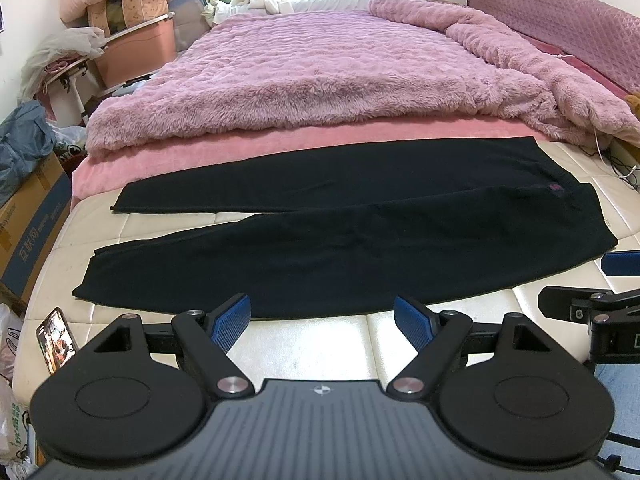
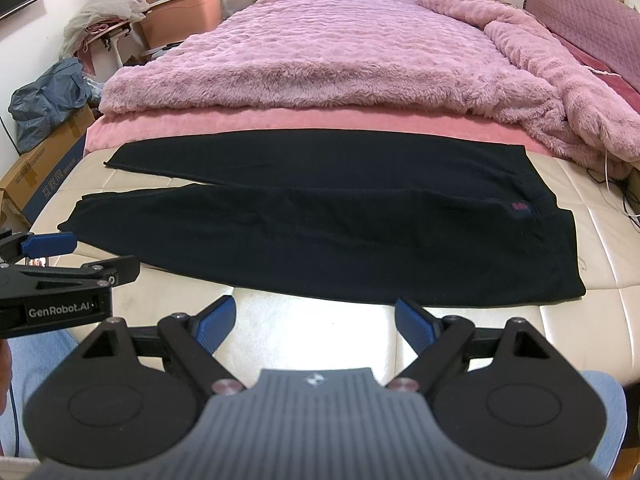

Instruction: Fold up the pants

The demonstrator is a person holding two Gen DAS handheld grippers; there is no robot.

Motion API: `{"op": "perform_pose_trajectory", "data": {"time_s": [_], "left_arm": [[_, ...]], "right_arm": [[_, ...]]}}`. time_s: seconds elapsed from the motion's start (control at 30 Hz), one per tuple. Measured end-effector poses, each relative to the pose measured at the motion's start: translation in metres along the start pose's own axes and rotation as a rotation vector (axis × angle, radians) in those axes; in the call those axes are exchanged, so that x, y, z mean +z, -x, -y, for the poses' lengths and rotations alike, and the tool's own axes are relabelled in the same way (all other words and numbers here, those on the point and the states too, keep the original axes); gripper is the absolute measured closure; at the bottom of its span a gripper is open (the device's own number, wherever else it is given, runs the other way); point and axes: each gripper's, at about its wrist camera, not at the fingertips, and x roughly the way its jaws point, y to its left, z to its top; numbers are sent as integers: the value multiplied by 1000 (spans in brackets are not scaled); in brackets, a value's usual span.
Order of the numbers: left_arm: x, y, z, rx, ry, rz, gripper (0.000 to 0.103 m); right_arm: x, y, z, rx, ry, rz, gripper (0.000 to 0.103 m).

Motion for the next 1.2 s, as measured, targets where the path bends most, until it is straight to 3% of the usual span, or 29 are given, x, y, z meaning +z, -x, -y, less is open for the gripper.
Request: {"op": "perform_pose_trajectory", "data": {"time_s": [0.83,0.93,1.13,1.2], "left_arm": [[-3,-4,-1,-11,-11,9,8],[-2,-6,-6,-2,-26,30,12],[4,-21,-23,-40,-133,64,20],[3,-30,-30,-84,-204,83,32]], "right_arm": [[-2,-4,5,12,-20,-7,20],[0,-5,13,12,-30,16,20],[2,-4,49,14,-32,164,20],[4,-7,64,13,-5,188,20]]}}
